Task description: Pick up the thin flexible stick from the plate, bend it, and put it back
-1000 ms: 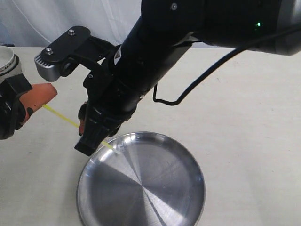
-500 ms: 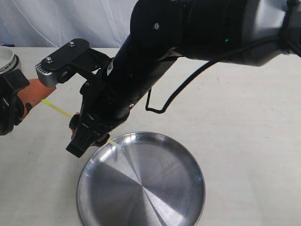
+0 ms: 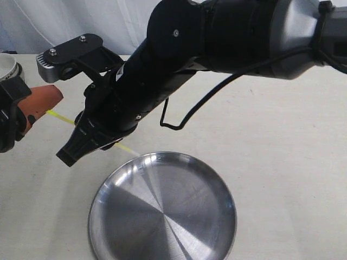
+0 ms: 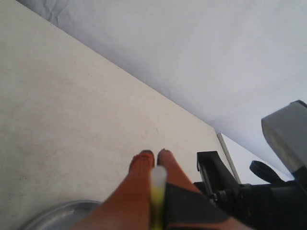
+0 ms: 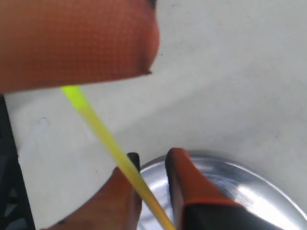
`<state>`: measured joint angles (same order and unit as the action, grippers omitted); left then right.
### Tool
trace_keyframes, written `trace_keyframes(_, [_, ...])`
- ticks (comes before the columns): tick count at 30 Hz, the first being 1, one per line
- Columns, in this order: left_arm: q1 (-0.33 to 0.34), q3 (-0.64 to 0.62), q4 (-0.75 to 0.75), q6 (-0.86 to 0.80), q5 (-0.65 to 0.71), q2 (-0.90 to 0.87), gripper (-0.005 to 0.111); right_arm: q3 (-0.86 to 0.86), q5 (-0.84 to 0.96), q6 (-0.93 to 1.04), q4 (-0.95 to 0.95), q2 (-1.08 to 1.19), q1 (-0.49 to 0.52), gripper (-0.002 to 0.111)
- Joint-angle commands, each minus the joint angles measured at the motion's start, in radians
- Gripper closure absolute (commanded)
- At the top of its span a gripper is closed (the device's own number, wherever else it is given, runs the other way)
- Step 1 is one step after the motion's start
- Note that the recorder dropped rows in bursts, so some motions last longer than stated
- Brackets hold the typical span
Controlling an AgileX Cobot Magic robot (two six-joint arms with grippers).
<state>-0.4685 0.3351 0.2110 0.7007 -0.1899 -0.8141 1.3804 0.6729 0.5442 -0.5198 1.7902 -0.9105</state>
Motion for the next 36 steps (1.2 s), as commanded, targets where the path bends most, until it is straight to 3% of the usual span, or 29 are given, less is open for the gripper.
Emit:
trace_keyframes(1, [-0.006,0.001,-0.005,-0.002,-0.01,0.0,0.107,0.001,-0.043,-0.062,-0.005,0.0,0.002,0.088])
trace_keyframes(5, [-0.006,0.001,-0.005,-0.002,-0.008,0.0,0.107,0.001,-0.058,-0.102,-0.005,0.0,0.002,0.091])
trace_keyframes(9, [-0.006,0.001,-0.005,-0.002,-0.006,0.0,0.107,0.001,-0.061,-0.123,-0.003,0.0,0.002,0.109])
trace_keyframes(20, [-0.032,0.001,-0.005,0.003,0.0,-0.027,0.107,0.001,-0.121,-0.344,0.173,-0.03,0.002,0.109])
trace_keyframes(27, [-0.099,0.008,-0.024,0.032,-0.081,-0.091,0.107,0.001,-0.129,-0.416,0.218,-0.042,0.002,0.109])
trace_keyframes(36, [-0.112,0.019,-0.029,0.032,-0.139,-0.152,0.107,0.001,-0.132,-0.596,0.332,-0.045,0.002,0.109])
